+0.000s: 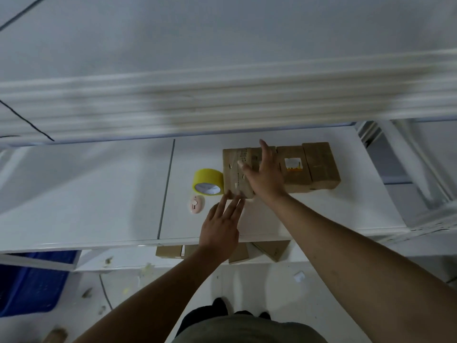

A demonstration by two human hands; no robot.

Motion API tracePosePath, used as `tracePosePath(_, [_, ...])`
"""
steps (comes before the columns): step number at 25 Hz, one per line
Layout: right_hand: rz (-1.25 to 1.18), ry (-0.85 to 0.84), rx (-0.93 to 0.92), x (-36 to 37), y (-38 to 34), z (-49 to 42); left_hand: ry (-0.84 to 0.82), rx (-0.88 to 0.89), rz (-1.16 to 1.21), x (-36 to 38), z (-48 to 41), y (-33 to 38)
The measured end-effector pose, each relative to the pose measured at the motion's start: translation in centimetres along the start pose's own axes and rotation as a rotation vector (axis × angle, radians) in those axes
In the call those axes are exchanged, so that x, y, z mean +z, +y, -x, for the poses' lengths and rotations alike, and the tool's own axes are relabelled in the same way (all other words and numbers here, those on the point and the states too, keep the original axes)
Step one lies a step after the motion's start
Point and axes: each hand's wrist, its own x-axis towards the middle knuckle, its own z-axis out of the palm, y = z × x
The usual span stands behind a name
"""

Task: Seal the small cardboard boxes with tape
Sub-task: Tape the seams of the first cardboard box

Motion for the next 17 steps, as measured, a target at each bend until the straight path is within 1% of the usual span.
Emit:
tracePosePath(2, [-0.074, -0.121, 0.07, -0.2, -0.3, -1.2, 0.004, 0.01, 0.008, 0.3, 0.4, 0.1])
tracePosePath(4, [-0.174, -0.186, 0.117, -0.4, -0.3, -1.6, 0.014, 0.017, 0.018, 0.5, 0.8, 0.1])
tracePosePath(6, [-0.201, -0.169, 0.111, -0.8, -0.1, -1.6, 0.038, 0.013, 0.05, 0.4, 1.0, -0.1])
tracePosePath(8, [-0.273, -0.168, 0.133, -1.1, 0.2, -1.5, 0.08, 0.022, 0.134, 0.1, 1.1, -0.4])
tracePosePath(10, [-0.348, -0.202, 0.195, -1.6, 0.1, -1.1, 0.131, 0.024, 0.29, -0.4, 1.4, -0.7])
tracePosePath(11, [-0.357, -0.209, 0.209, -1.9, 0.1, -0.8, 0.175, -0.005, 0.381, -0.8, 1.6, -0.8])
tracePosePath(12, [-0.354, -0.215, 0.211, -2.1, 0.2, -0.5, 0.255, -0.069, 0.483, -1.4, 1.8, -0.9])
tracePosePath(14, [-0.363, -0.245, 0.208, -2.9, 0.4, 0.2, 0.457, -0.293, 0.745, -3.1, 1.4, -0.9])
tracePosePath(15, [-0.384, -0.276, 0.205, -3.3, 0.4, 0.8, 0.502, -0.381, 0.895, -4.3, 0.9, -1.0])
tracePosePath(16, [-0.421, -0.313, 0.205, -3.6, 0.3, 1.3, 0.478, -0.422, 1.046, -5.7, 0.4, -1.1])
tracePosePath(17, [-0.477, -0.349, 0.207, -3.8, 0.1, 1.9, 0.398, -0.42, 1.198, -7.1, -0.3, -1.3])
